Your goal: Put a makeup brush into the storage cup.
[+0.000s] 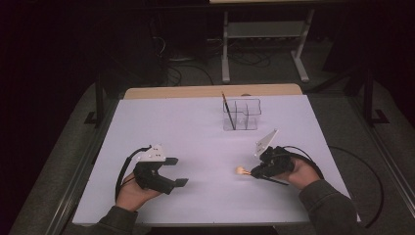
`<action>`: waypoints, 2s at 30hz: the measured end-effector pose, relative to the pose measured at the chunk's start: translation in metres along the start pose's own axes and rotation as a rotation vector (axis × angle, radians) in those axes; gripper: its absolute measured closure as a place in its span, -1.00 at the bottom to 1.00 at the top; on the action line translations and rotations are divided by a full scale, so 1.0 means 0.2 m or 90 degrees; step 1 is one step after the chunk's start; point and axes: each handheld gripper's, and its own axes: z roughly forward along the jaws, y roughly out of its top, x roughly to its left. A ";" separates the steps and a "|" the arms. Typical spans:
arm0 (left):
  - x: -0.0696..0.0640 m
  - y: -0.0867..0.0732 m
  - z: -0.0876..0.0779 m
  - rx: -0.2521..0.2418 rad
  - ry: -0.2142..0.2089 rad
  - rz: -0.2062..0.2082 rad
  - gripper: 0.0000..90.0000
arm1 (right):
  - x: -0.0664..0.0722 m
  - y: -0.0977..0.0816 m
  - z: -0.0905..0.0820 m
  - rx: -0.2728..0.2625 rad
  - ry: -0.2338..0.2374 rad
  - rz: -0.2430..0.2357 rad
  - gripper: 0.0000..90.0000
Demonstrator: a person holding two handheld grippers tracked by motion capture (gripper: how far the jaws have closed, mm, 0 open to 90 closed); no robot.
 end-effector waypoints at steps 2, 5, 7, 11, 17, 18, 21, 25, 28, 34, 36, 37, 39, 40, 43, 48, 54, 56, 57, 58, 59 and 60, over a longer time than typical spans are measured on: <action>0.00 0.00 0.00 0.000 0.000 -0.001 -0.58 | 0.00 0.00 -0.01 -0.010 0.002 -0.001 0.85; 0.00 0.00 0.00 0.002 0.000 -0.003 -0.58 | 0.00 0.00 -0.02 -0.019 0.000 0.002 0.85; 0.00 0.00 0.00 0.002 0.000 -0.002 -0.58 | 0.00 0.00 -0.04 -0.026 -0.002 0.007 0.85; 0.00 0.00 0.00 0.000 0.001 -0.002 -0.58 | 0.00 0.01 -0.05 -0.036 0.001 0.007 0.85; 0.00 0.00 0.00 0.000 0.002 -0.004 -0.58 | 0.02 0.04 -0.08 -0.050 -0.003 0.003 0.85; 0.01 -0.01 0.00 0.000 0.002 -0.004 -0.58 | 0.02 0.05 -0.09 -0.056 0.002 -0.004 0.85; 0.01 -0.01 -0.01 -0.001 0.002 -0.002 -0.58 | 0.03 0.06 -0.10 -0.071 0.004 -0.007 0.85; 0.00 0.00 0.00 -0.002 0.002 0.001 -0.59 | 0.04 0.07 -0.11 -0.076 0.002 -0.008 0.85; 0.00 0.00 0.00 -0.003 0.001 0.000 -0.58 | 0.04 0.07 -0.12 -0.087 0.003 -0.006 0.85; -0.01 0.00 0.01 0.001 0.000 0.000 -0.58 | 0.05 0.09 -0.13 -0.096 0.005 -0.012 0.85; -0.01 0.00 0.01 0.002 -0.001 0.004 -0.58 | 0.05 0.10 -0.13 -0.096 0.007 -0.013 0.85; -0.01 0.00 0.01 0.002 -0.001 0.003 -0.58 | 0.06 0.11 -0.13 -0.100 0.010 -0.012 0.85; -0.01 0.00 0.02 0.002 -0.002 0.006 -0.57 | 0.06 0.12 -0.14 -0.101 0.011 -0.015 0.85; -0.01 0.00 0.02 0.002 -0.002 0.006 -0.57 | 0.06 0.13 -0.14 -0.104 0.012 -0.017 0.85; -0.02 0.00 0.02 0.001 -0.003 0.001 -0.57 | 0.07 0.15 -0.15 -0.105 0.014 -0.022 0.85; -0.02 0.00 0.02 0.006 -0.007 0.003 -0.56 | 0.08 0.18 -0.16 -0.106 0.020 -0.031 0.85; -0.02 0.02 0.03 -0.001 -0.015 0.005 -0.54 | 0.09 0.21 -0.16 -0.115 0.028 -0.040 0.85; -0.03 0.03 0.03 0.000 -0.021 0.012 -0.52 | 0.10 0.22 -0.15 -0.113 0.030 -0.043 0.85; -0.03 0.03 0.03 0.002 -0.024 0.016 -0.51 | 0.10 0.23 -0.15 -0.114 0.031 -0.045 0.85; -0.03 0.04 0.03 0.001 -0.026 0.015 -0.50 | 0.10 0.24 -0.15 -0.113 0.032 -0.046 0.85; -0.03 0.04 0.04 0.002 -0.029 0.016 -0.50 | 0.11 0.24 -0.14 -0.114 0.033 -0.047 0.85; -0.04 0.05 0.04 0.004 -0.033 0.017 -0.49 | 0.11 0.25 -0.14 -0.114 0.035 -0.049 0.85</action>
